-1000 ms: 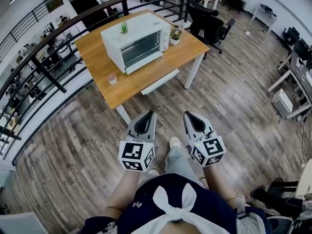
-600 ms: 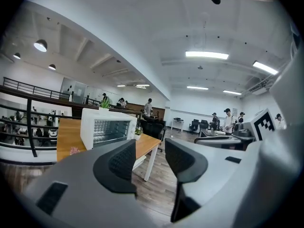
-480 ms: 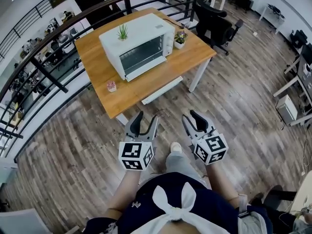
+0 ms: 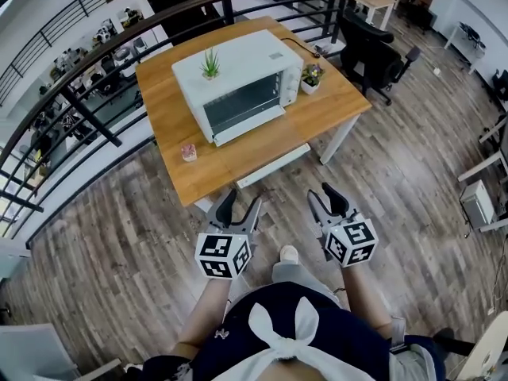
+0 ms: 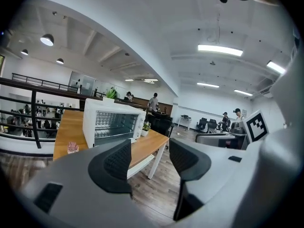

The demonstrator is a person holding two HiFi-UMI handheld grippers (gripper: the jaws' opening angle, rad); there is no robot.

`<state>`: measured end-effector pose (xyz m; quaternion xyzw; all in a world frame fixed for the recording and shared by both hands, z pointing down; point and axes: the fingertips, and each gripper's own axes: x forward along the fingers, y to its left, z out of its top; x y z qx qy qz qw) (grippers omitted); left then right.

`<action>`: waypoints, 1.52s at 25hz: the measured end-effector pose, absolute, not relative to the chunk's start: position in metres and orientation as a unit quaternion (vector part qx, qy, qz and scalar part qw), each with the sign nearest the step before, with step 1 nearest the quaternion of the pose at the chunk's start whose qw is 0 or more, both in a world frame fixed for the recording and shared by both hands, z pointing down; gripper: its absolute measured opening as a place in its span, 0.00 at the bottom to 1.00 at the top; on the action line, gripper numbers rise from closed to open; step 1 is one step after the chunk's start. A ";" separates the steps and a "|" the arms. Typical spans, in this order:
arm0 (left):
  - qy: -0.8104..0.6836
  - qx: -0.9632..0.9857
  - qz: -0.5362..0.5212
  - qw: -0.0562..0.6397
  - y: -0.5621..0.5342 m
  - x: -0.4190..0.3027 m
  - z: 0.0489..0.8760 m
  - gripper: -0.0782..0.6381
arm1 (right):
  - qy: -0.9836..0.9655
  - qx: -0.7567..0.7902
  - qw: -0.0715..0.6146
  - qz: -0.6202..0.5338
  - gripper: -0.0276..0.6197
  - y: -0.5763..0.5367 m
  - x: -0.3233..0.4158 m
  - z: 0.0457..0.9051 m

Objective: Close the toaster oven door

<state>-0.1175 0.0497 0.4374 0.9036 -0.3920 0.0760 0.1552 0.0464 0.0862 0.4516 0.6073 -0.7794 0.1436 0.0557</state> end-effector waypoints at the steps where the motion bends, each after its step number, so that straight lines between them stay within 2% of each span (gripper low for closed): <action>1: -0.396 0.901 0.078 0.158 0.046 -0.117 0.439 0.45 | -0.780 0.605 0.057 0.147 0.31 0.080 0.050 0.454; 16: -0.457 0.860 0.079 0.214 -0.003 -0.115 0.475 0.45 | -0.809 0.555 0.076 0.179 0.31 0.007 0.076 0.488; 38: -0.531 0.802 0.106 0.253 -0.016 -0.119 0.519 0.45 | -0.833 0.502 0.116 0.203 0.31 -0.043 0.127 0.531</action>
